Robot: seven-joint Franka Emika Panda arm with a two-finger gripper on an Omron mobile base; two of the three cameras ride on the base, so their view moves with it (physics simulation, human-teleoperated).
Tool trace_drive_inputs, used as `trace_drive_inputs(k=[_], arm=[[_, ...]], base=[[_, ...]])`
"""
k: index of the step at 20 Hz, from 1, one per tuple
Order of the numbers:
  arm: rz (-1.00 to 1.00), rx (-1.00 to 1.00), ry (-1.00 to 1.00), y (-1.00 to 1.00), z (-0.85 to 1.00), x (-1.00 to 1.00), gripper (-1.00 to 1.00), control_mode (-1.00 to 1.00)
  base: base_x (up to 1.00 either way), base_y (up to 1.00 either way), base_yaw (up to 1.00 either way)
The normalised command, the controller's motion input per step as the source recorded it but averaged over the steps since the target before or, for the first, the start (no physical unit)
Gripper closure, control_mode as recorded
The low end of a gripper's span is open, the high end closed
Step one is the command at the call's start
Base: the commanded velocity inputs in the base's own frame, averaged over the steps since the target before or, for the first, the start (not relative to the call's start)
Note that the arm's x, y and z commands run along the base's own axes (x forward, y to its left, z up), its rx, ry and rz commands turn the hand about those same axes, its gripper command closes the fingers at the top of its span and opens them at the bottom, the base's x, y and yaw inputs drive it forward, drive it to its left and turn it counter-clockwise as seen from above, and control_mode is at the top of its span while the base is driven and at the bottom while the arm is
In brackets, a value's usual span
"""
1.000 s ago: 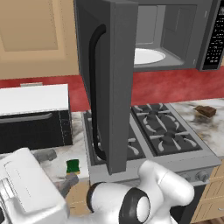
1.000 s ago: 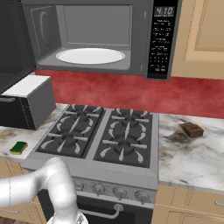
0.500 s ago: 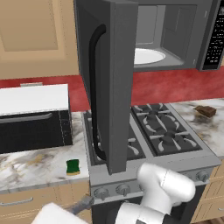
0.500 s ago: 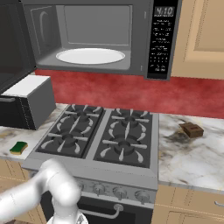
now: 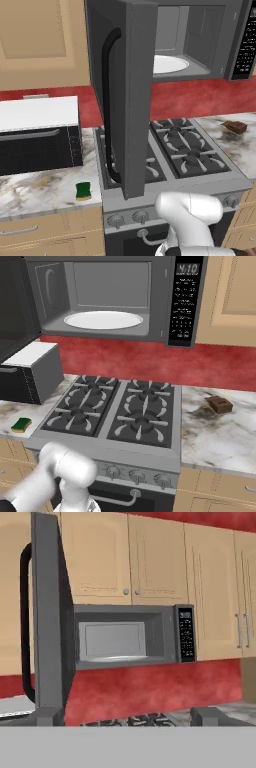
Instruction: Place the sponge inside the microwave to prepare for sanitizing.
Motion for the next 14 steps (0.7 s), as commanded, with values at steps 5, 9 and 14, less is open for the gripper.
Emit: trace_drive_inputs(k=[5,9,14], arm=[[0.07,0.14,0.22,-1.0,0.0,0.09,-1.0,-1.0],[0.0,0.23,0.42,-0.99,0.0,0.36,-1.0,-1.0],[0.02,0.24,0.5,-0.96,0.0,0.53,-1.0,-1.0]], base=[[0.0,0.0,0.0],[0.0,0.0,0.0],[0.0,0.0,0.0]])
